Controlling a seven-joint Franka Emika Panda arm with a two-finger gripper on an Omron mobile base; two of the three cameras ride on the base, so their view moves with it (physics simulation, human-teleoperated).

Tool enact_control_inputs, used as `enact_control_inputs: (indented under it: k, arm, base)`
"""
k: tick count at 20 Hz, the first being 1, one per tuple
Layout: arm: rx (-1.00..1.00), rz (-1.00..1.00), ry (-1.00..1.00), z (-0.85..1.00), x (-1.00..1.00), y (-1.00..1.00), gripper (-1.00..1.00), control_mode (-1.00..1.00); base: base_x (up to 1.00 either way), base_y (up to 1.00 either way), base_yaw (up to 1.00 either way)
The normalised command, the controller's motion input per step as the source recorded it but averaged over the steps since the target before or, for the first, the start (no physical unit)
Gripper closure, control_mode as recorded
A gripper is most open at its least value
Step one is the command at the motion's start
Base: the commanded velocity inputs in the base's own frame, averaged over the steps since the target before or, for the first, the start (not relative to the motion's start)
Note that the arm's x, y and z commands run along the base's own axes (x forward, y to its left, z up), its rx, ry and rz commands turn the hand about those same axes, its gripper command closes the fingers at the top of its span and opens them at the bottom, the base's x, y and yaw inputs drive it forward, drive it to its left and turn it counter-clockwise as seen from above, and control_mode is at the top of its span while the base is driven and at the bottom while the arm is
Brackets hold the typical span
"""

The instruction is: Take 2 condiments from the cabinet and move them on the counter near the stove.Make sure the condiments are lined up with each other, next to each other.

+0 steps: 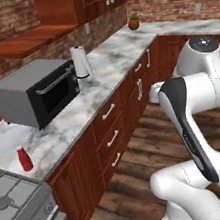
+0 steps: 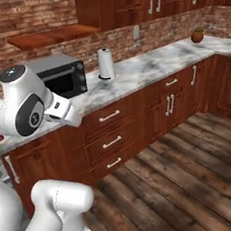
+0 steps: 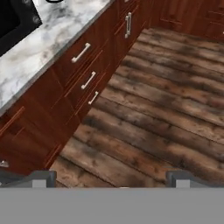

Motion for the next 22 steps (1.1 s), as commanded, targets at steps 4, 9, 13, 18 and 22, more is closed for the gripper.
enact_control_inputs:
  k: [4,9,13,18,22]
  arm:
    - [0.00,0.00,0.00,0.00,0.00,0.00,-1.00,1.00]
    - [0.00,0.00,0.00,0.00,0.00,0.00,-1.00,1.00]
    - [0.00,0.00,0.00,0.00,0.00,0.00,-1.00,1.00]
    - [0.00,0.00,0.00,0.00,0.00,0.00,-1.00,1.00]
    - [0.00,0.00,0.00,0.00,0.00,0.00,-1.00,1.00]
  base:
    - [0.00,-0.26,-0.95]
    - [0.23,-0.64,-0.57]
    - [0.30,-0.57,-0.22]
    - [0.84,-0.31,-0.01]
    - [1.00,-0.50,0.00]
